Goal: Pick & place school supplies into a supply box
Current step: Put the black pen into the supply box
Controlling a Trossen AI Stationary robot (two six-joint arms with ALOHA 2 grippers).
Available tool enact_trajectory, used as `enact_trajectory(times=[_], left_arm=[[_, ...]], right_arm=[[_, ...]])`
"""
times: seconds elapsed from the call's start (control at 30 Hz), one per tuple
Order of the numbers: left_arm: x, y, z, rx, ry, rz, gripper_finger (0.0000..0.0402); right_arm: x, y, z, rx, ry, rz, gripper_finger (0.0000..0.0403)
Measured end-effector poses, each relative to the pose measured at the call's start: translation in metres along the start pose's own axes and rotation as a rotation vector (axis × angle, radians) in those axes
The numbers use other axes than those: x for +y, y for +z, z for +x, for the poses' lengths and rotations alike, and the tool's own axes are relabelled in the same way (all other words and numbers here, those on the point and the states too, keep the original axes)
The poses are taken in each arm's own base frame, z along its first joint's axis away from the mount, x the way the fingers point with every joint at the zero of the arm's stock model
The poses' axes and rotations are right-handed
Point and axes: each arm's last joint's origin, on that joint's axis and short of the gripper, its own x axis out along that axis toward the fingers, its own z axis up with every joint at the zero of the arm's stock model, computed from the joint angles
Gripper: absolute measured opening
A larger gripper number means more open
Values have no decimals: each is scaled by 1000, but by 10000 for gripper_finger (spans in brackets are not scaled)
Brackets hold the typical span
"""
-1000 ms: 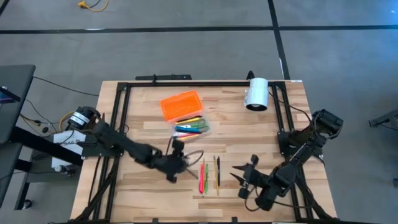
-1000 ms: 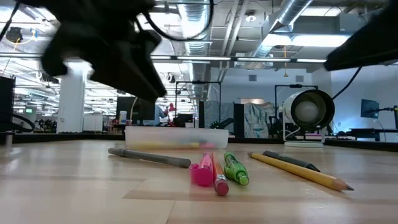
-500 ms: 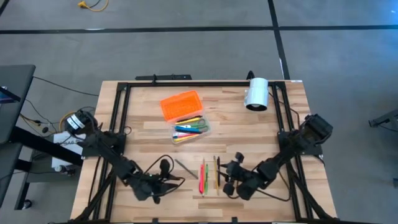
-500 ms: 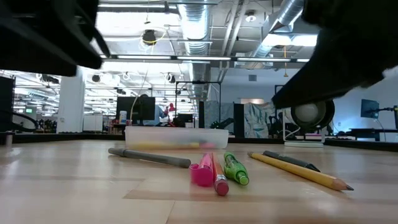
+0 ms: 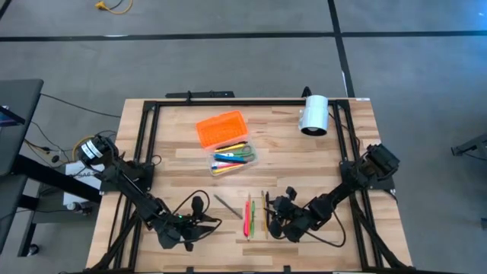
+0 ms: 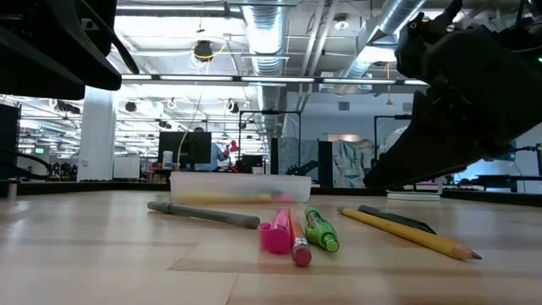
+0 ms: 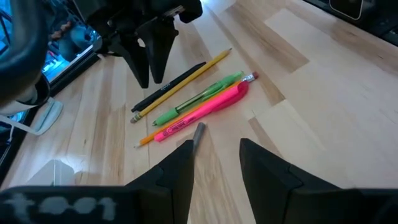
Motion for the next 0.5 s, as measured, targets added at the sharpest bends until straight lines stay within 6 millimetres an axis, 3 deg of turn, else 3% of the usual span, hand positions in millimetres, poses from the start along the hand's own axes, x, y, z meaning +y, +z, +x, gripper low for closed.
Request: enact_trajectory(times=[0.5], left_arm=[[0, 0, 0, 0, 0, 0, 121]], right_arm=[[-2, -9, 5, 38, -19, 6, 127]])
